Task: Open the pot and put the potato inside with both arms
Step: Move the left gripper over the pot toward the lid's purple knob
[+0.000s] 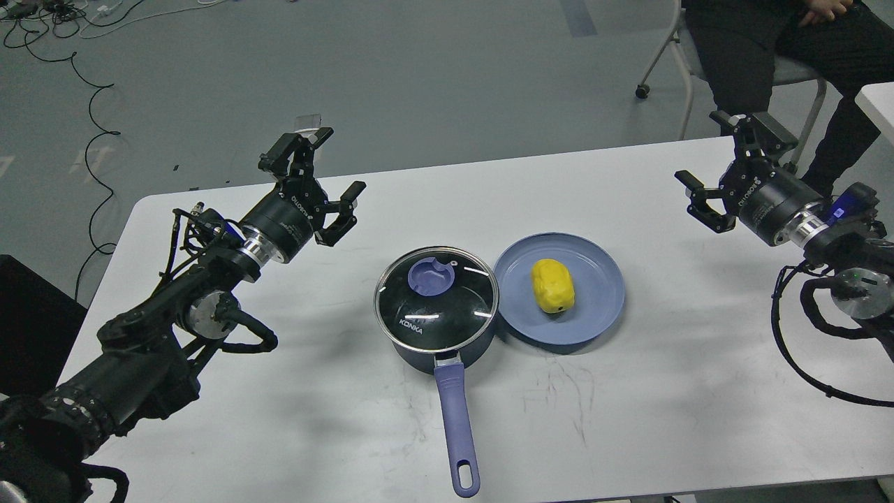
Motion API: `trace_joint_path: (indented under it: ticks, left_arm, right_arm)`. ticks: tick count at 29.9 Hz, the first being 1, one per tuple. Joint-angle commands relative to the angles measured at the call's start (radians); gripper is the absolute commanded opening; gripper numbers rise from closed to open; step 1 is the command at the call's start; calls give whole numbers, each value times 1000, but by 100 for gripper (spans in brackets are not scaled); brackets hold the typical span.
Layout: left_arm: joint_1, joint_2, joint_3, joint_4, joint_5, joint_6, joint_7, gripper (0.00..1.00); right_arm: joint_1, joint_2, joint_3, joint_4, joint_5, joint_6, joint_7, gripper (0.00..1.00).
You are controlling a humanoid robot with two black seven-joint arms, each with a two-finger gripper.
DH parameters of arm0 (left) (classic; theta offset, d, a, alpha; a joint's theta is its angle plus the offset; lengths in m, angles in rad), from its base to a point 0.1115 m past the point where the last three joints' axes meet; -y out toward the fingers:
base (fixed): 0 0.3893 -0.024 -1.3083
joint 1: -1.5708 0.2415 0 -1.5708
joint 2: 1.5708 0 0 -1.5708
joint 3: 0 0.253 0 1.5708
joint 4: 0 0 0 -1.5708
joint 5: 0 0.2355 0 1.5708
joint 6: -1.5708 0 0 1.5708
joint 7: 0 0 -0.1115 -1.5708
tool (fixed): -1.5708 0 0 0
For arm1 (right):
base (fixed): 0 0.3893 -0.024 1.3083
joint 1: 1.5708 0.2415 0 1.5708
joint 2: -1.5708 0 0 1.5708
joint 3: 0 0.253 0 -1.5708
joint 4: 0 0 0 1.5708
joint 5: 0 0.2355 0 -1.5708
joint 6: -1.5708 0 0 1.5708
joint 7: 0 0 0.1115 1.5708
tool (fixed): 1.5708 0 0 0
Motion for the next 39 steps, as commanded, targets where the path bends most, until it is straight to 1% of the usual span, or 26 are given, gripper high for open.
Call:
trace_joint_path:
  ticks: [1, 5, 12, 16, 18, 19, 20, 22, 23, 24, 26, 28, 29, 30, 32, 34, 35, 37, 39]
  left_arm:
    - [-1, 10, -6, -1, -1, 0, -4, 98]
    - [-2, 12, -2, -1, -1, 0, -2, 98]
    - [-27, 26, 2, 10, 2, 0, -13, 98]
    - [-48, 38, -1, 8, 63, 0, -15, 98]
    - [-56, 52, -3, -4, 117, 0, -22, 98]
    - [-65, 61, -2, -16, 153, 0, -34, 98]
    - [-82, 73, -2, -43, 201, 0, -50, 98]
    - [-99, 92, -2, -80, 248, 0, -61, 98]
    - [-111, 113, -2, -120, 300, 0, -64, 98]
    - [-114, 125, -2, -142, 330, 0, -64, 98]
    - [-137, 171, -2, -247, 443, 0, -64, 98]
    - [-148, 199, -2, -303, 511, 0, -65, 98]
    - [-156, 229, -3, -364, 590, 0, -65, 98]
    - [-159, 245, -5, -393, 633, 0, -65, 98]
    - [-172, 305, -6, -517, 808, 0, -65, 98]
    - [-179, 345, -6, -606, 927, 0, -65, 98]
    - [-179, 345, -6, -607, 928, 0, -65, 98]
    - [-182, 378, -6, -698, 1064, 0, -64, 98]
    - [-191, 388, -5, -743, 1174, 0, -65, 98]
  right_arm:
    - [0, 1, 2, 0, 0, 0, 0, 100]
    - [0, 0, 2, 0, 0, 0, 0, 100]
    - [0, -2, 3, 0, 0, 0, 0, 100]
    - [0, -5, 3, 1, 0, 0, 0, 100]
    - [0, -8, 5, 1, 0, 0, 0, 100]
    - [0, -10, 6, 1, 0, 0, 0, 100]
    - [1, -11, 6, 3, 0, 0, 0, 100]
    - [1, -11, 6, 3, 0, 0, 0, 100]
    - [1, -11, 6, 3, 0, 0, 0, 100]
    - [1, -13, 6, 3, 0, 0, 0, 100]
    - [1, -13, 6, 3, 0, 0, 0, 100]
    - [1, -13, 6, 3, 0, 0, 0, 100]
    - [1, -13, 6, 3, 0, 0, 0, 100]
    - [1, -13, 6, 3, 0, 0, 0, 100]
    - [1, -13, 6, 3, 0, 0, 0, 100]
    - [3, -13, 6, 3, 0, 0, 0, 100]
    - [3, -13, 6, 3, 0, 0, 0, 100]
    - [4, -13, 6, 5, 0, 0, 0, 100]
    - [4, -13, 6, 5, 0, 0, 0, 100]
